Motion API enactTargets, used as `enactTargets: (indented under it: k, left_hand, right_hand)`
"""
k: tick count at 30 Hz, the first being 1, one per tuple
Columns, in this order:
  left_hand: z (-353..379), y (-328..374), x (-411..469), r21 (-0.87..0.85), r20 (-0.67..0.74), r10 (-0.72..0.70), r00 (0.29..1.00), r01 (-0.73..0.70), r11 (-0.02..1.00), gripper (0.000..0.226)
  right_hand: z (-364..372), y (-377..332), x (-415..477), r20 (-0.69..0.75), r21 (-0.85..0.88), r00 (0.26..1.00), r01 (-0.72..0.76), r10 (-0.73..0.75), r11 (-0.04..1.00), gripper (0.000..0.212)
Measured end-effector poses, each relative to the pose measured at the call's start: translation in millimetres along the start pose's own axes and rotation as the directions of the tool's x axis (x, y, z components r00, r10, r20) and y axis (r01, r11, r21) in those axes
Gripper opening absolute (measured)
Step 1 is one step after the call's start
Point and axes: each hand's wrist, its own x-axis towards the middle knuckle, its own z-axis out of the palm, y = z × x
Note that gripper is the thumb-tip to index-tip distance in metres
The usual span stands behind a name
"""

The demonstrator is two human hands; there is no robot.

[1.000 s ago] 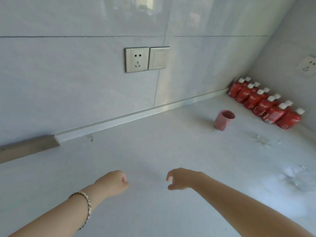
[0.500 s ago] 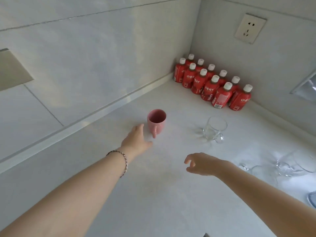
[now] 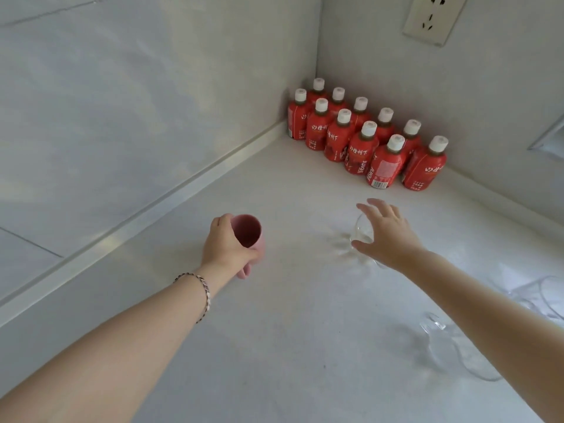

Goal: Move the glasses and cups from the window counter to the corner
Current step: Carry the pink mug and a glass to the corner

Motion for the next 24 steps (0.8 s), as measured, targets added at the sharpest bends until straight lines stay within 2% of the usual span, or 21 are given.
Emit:
enactTargets:
  k: [3, 5, 8, 11, 15, 21, 24]
  left_hand:
    - [-13.0, -14.2, -14.7, -0.046, 0.061, 0.016, 0.998, -0.013, 0.999, 0.056]
    - [-22.9, -29.8, -26.2, -0.052, 0.081, 0.048, 0.996, -0.044, 0.998, 0.057]
    - [-38.7, -58.9, -54.0, -0.052, 0.046, 0.056, 0.997, -0.054, 0.997, 0.061]
    - [-55.0, -95.3, -87.7, -0.112, 0.001, -0.001, 1.0, 0.001, 0.994, 0.057]
    - [-84.6, -145.7, -137.3, -0.183, -0.09, -0.106, 0.99, 0.088, 0.979, 0.06]
    - [-155.6, -249.4, -217.8, -0.191, -0.215, -0.261, 0.941, 0.221, 0.956, 0.051]
    - [-195.3, -313.8, -261.9, -0.242, -0.316, -0.344, 0.884, 0.276, 0.93, 0.059]
  right_hand:
    - [6.7, 10.8, 21.9, 0.146, -0.075, 0.979, -0.13, 0.14, 0.989, 0.104]
    - [13.0, 13.0, 27.2, 0.183, -0.068, 0.968, -0.164, 0.174, 0.984, 0.104]
    - [15.1, 2.7, 20.4, 0.137, -0.073, 0.977, -0.152, 0.16, 0.986, 0.097]
    - [18.1, -27.8, -2.4, 0.162, -0.178, 0.986, -0.016, 0.045, 0.984, 0.093]
    - [35.8, -103.1, -43.7, 0.245, -0.157, 0.956, 0.205, -0.163, 0.966, 0.089]
    - [78.4, -263.6, -125.1, 0.335, 0.003, 0.816, 0.499, -0.471, 0.867, 0.094]
    - [110.9, -345.4, -173.7, 0.36, 0.063, 0.726, 0.609, -0.587, 0.791, 0.096]
